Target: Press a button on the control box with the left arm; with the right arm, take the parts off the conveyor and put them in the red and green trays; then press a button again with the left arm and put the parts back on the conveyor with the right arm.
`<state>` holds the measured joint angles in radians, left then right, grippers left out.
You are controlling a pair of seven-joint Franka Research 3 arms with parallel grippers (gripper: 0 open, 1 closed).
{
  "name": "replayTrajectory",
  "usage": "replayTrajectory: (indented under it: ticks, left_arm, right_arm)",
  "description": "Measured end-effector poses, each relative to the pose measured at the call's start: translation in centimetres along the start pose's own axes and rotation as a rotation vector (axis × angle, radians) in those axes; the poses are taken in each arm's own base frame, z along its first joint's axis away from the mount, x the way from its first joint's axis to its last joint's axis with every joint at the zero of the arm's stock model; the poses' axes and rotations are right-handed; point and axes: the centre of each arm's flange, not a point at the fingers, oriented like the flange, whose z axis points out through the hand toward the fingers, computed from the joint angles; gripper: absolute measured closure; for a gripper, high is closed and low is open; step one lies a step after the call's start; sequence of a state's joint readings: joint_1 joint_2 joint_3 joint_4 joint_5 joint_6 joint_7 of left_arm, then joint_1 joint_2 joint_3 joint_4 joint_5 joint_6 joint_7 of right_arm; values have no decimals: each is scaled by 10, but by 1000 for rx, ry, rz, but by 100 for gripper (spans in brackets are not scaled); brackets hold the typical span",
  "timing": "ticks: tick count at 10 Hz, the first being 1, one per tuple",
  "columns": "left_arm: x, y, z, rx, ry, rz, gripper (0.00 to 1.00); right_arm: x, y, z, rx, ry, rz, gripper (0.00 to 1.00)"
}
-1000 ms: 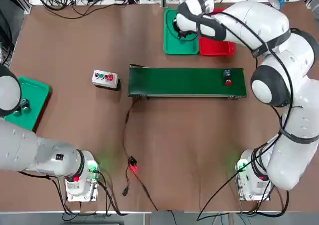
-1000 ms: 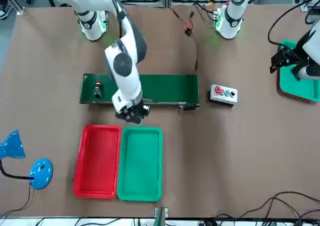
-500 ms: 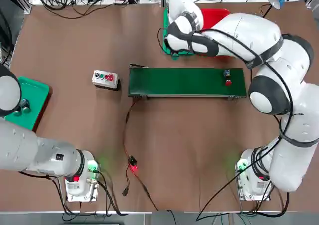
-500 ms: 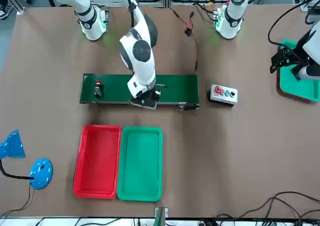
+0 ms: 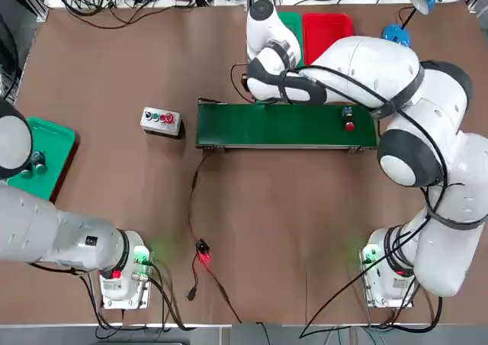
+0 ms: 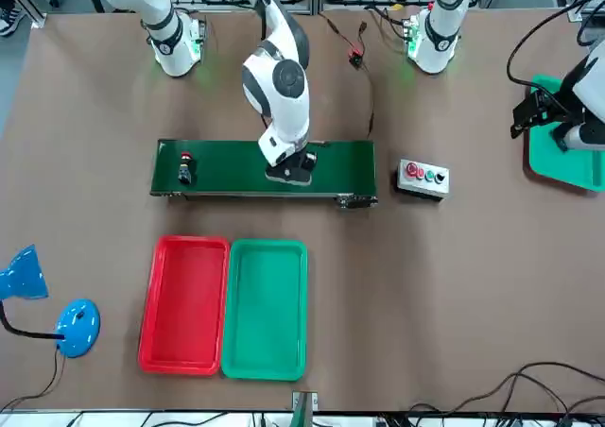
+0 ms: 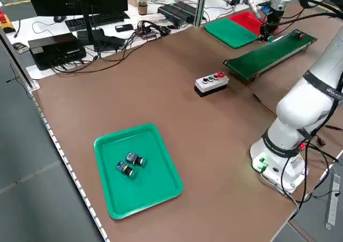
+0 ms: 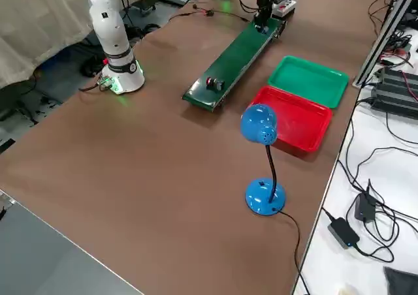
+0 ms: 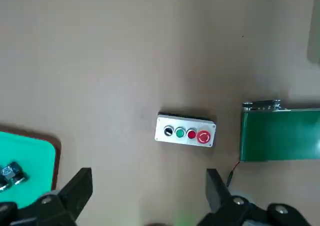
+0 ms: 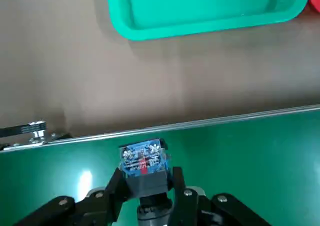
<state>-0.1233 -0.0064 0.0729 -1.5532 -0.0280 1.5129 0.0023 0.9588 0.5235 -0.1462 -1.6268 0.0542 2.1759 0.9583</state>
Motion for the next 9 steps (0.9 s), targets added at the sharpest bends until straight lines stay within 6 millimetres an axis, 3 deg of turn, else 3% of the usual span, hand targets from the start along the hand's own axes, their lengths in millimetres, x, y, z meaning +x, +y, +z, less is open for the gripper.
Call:
replayTrajectory:
  ticks: [2,5,9]
  left_arm:
    - [0,0,0,0,0,0,0]
    - [0,0,0,0,0,0,0]
    - [0,1,0,0,0,2,0]
  right_arm:
    - [-11,-6,14,5,6,8,58]
    - [-28,-16,57,-18,4,4,58]
    - [-30,-17,60,-20,5,3,56]
